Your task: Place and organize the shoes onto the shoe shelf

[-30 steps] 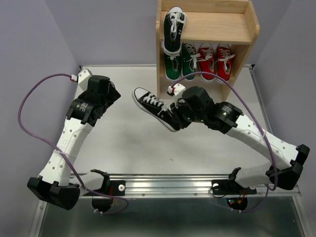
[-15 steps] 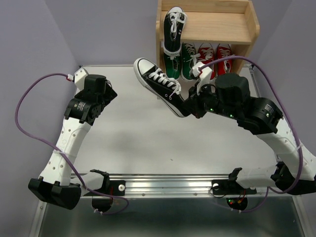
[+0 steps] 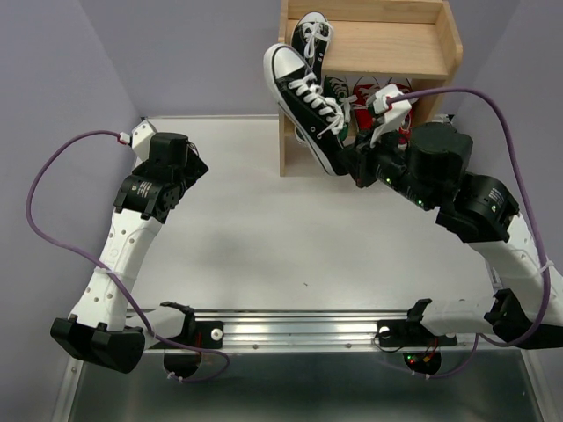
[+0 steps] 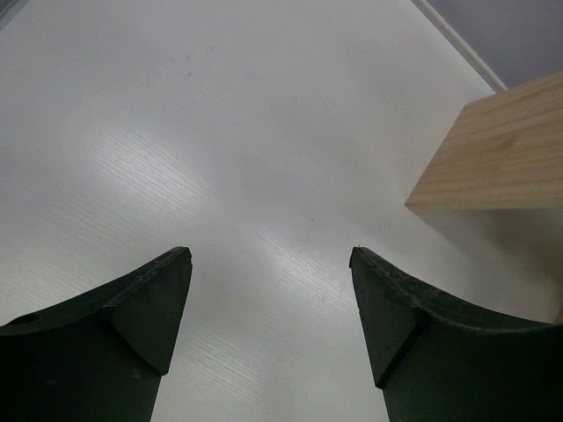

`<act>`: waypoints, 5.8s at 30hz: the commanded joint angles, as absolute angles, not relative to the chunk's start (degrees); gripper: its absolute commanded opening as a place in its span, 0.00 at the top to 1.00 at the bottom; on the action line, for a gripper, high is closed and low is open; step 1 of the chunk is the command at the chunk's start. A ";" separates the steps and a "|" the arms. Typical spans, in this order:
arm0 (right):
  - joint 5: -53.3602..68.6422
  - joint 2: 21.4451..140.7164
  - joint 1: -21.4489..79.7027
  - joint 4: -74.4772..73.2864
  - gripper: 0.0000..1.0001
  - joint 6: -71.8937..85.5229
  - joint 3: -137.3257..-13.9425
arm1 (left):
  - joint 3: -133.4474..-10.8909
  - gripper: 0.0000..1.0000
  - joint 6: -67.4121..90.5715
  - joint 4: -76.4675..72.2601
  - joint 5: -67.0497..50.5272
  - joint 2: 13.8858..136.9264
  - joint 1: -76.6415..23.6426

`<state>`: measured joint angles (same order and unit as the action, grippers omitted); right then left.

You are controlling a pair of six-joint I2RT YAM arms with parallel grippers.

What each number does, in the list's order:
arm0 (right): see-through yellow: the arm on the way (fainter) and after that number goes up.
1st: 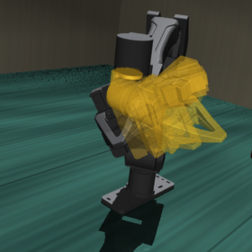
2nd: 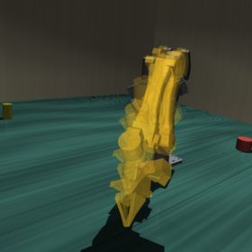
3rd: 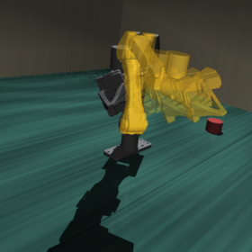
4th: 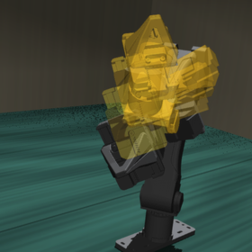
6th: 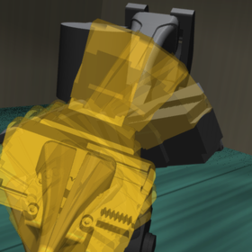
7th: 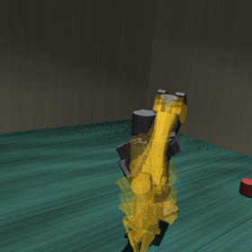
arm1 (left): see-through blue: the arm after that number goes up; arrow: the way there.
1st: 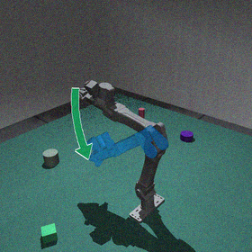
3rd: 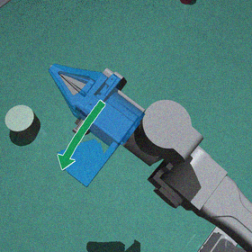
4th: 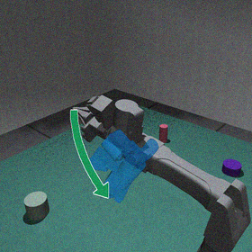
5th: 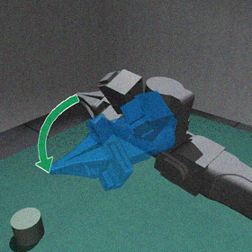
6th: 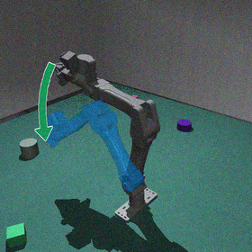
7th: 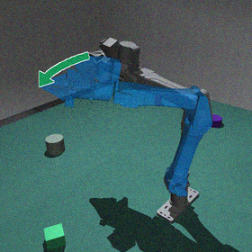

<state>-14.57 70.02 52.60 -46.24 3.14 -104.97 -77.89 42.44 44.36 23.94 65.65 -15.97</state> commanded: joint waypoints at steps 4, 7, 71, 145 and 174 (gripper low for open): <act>-32.22 68.11 52.91 -26.90 0.99 0.80 -112.58 | -77.87 0.16 42.01 43.15 24.08 64.16 -15.38; -37.15 69.17 52.91 -24.61 0.99 -1.04 -113.73 | -77.70 0.16 41.92 43.07 23.91 64.07 -15.38; -26.64 102.40 29.00 -37.35 0.99 10.54 -141.15 | -71.10 0.16 39.81 40.52 20.92 62.40 -14.68; -23.82 101.69 29.00 -38.06 0.26 13.27 -144.32 | -70.84 0.16 41.31 40.96 20.22 61.35 -14.68; -27.42 61.54 29.00 -56.69 0.00 26.62 -94.51 | -78.13 0.16 29.54 31.82 19.16 62.31 -14.68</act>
<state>-25.04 63.16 29.17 -50.92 20.34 -102.15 -75.50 33.06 35.59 19.44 63.24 -14.90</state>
